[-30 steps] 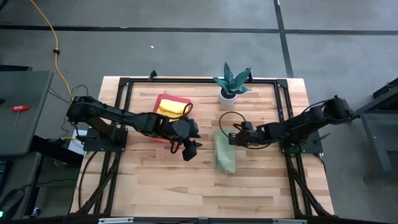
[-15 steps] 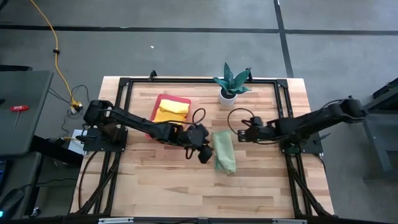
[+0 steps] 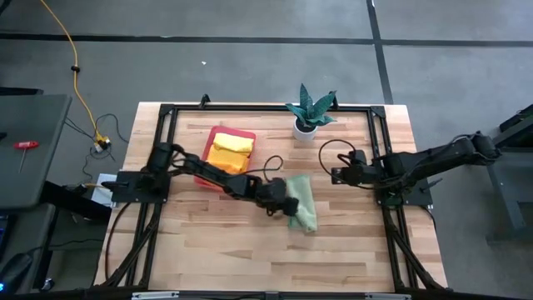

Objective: Fold microfiber towels
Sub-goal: Put the green microfiber cloth into the pink bin

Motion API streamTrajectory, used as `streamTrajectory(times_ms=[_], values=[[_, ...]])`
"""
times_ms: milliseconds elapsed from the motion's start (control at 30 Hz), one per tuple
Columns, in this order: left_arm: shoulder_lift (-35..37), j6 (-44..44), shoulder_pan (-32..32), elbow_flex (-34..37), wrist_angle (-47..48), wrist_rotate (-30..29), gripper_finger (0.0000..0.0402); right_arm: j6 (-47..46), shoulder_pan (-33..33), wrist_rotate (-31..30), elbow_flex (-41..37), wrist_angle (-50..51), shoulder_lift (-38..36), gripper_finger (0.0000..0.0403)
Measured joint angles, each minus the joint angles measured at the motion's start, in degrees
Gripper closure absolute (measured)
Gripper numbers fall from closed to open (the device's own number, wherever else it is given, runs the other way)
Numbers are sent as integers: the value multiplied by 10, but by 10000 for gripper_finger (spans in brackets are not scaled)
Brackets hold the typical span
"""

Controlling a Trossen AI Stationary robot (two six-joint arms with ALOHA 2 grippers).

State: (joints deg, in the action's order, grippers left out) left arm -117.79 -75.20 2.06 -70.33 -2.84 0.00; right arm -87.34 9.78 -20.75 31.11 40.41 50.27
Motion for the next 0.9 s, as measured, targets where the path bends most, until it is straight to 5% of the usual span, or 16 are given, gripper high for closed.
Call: streamTrajectory(times_ms=[333, 567, 900], values=[[-28, -51, -19, -23, -15, -31, 149, 8, 1, 14, -1, 5, 11, 403], [-28, -52, -22, -24, -111, -31, 149, 23, 4, 29, -1, -3, 15, 403], [-28, -57, -29, -23, -46, -18, 149, 19, 4, 33, -1, -16, 30, 403]])
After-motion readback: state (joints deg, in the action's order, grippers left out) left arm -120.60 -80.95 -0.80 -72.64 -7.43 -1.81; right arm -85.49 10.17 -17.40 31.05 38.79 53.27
